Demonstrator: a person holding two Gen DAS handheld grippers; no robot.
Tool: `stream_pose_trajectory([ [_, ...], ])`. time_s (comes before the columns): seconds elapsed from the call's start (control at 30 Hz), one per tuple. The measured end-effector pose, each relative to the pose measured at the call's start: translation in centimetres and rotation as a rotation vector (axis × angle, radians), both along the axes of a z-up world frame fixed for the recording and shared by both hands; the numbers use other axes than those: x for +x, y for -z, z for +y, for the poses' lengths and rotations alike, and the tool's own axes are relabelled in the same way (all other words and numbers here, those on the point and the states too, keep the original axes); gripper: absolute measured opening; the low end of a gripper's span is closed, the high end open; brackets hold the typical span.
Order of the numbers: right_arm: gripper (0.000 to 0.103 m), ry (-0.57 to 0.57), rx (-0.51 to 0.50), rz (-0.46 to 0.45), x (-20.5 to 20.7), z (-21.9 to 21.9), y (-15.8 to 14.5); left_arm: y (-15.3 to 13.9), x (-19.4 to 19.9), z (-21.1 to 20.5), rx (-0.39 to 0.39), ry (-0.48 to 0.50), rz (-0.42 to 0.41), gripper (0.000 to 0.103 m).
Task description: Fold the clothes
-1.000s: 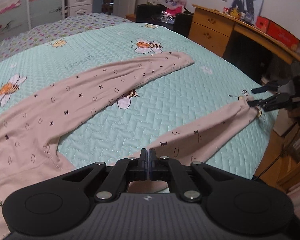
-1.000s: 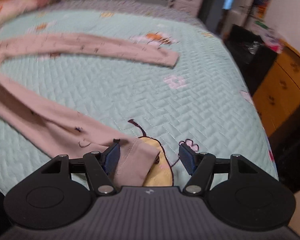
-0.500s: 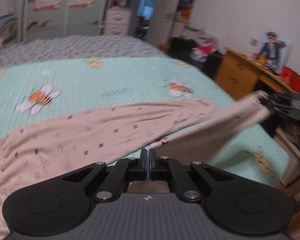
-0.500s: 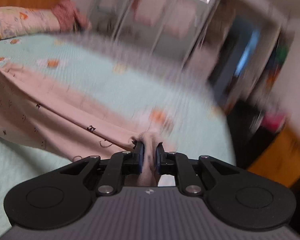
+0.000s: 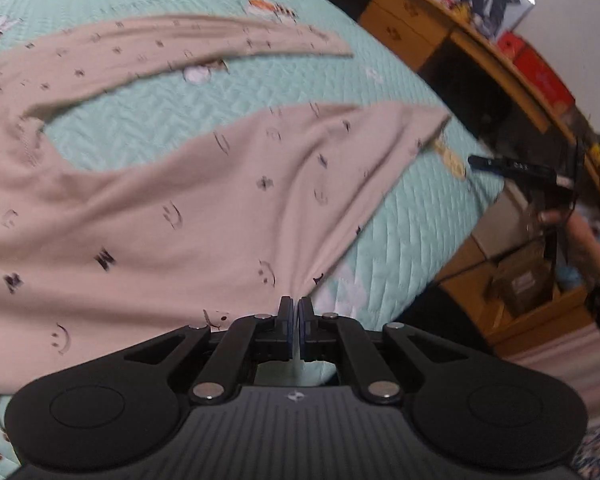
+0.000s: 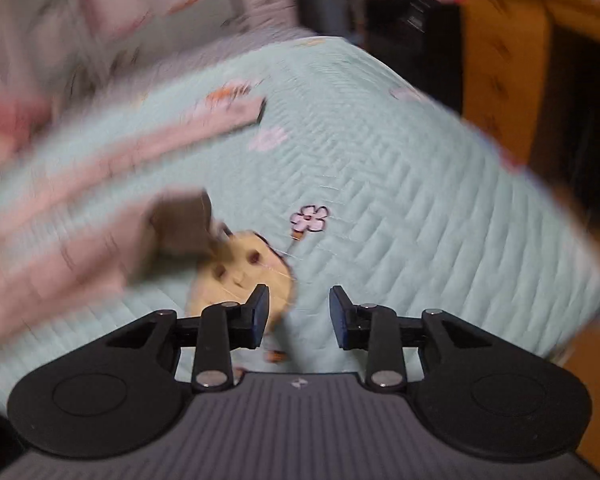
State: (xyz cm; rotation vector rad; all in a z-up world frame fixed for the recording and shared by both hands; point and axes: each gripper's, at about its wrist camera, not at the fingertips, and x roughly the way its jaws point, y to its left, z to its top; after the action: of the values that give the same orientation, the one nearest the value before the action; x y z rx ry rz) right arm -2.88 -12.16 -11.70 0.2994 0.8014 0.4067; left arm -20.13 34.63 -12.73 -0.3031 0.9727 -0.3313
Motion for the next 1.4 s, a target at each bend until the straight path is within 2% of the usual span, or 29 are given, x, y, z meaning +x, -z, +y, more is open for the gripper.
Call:
stream_pose_trajectory([
  [0.07,0.04,0.028,0.222,0.083,0.0,0.3,0.8,-0.8,-0.1,0.3,0.003,-0.025,-0.018,0.001],
  [0.1,0.043,0.046,0.301,0.124,0.3,1.0,1.3,-1.1,-0.2,0.5,-0.003,-0.036,-0.024,0.001],
  [0.17,0.055,0.09,0.445,0.206,1.0,2.5,2.3,-1.4,-0.5,0.9,-0.01,-0.051,-0.028,0.001],
  [0.27,0.06,0.167,0.593,0.277,2.6,4.2,3.3,-1.5,-0.7,1.1,-0.004,-0.065,-0.025,0.001],
  [0.33,0.063,0.225,0.649,0.327,3.6,5.3,4.0,-1.1,-0.7,1.2,0.002,-0.074,-0.022,0.001],
  [0.4,0.061,0.288,0.618,0.384,4.6,6.4,4.5,-0.8,-0.5,1.4,0.016,-0.095,-0.024,0.001],
  [0.43,0.049,0.297,0.59,0.382,4.9,6.9,4.4,-0.5,-0.3,1.6,0.024,-0.111,-0.018,0.001],
  [0.47,0.027,0.297,0.559,0.369,5.3,7.4,4.0,-0.1,-0.2,1.8,0.024,-0.122,-0.006,0.001],
  [0.5,0.015,0.297,0.529,0.355,5.6,7.8,3.7,0.3,0.0,2.2,0.02,-0.13,0.01,0.002],
  [0.53,0.01,0.272,0.523,0.303,5.5,8.0,2.6,0.6,0.1,2.6,0.016,-0.138,0.028,0.002],
  [0.57,0.009,0.238,0.526,0.235,5.3,8.0,1.3,0.9,0.1,3.0,0.005,-0.144,0.041,0.002],
  [0.7,0.009,0.1,0.533,-0.034,4.2,8.1,-4.1,1.2,-0.4,4.3,-0.037,-0.152,0.058,0.004],
  [0.73,0.009,0.095,0.491,-0.078,3.5,7.8,-5.0,1.4,-0.5,4.5,-0.037,-0.15,0.063,0.004],
  [0.77,0.011,0.111,0.437,-0.079,3.4,7.3,-4.9,1.6,-0.5,4.6,-0.036,-0.149,0.073,0.004],
  [0.8,0.013,0.133,0.394,-0.03,3.6,6.8,-3.7,1.8,-0.6,4.8,-0.043,-0.151,0.08,0.004],
  [0.9,0.029,0.252,0.322,0.163,4.4,4.8,2.0,2.3,-0.7,5.2,-0.072,-0.164,0.095,0.004],
  [0.93,0.027,0.285,0.346,0.191,4.2,4.1,3.5,2.2,-0.9,5.3,-0.072,-0.165,0.097,0.004],
  [1.0,0.032,0.314,0.467,0.183,2.8,2.8,4.8,1.8,-1.3,5.2,-0.057,-0.151,0.096,0.004],
  [1.07,0.043,0.321,0.518,0.177,1.8,2.5,5.0,1.5,-1.7,5.3,-0.054,-0.143,0.089,0.004],
  [1.23,0.057,0.353,0.644,0.197,0.3,2.3,5.6,0.5,-3.0,6.9,-0.134,-0.207,0.058,0.006],
  [1.3,0.058,0.374,0.697,0.21,-0.1,2.3,6.0,0.2,-3.5,7.6,-0.153,-0.237,0.049,0.011],
  [1.33,0.057,0.371,0.687,0.211,0.1,2.6,6.0,0.1,-3.6,7.9,-0.156,-0.248,0.048,0.017],
  [1.4,0.049,0.353,0.629,0.205,0.8,3.4,5.6,0.1,-3.8,8.2,-0.147,-0.269,0.054,0.018],
])
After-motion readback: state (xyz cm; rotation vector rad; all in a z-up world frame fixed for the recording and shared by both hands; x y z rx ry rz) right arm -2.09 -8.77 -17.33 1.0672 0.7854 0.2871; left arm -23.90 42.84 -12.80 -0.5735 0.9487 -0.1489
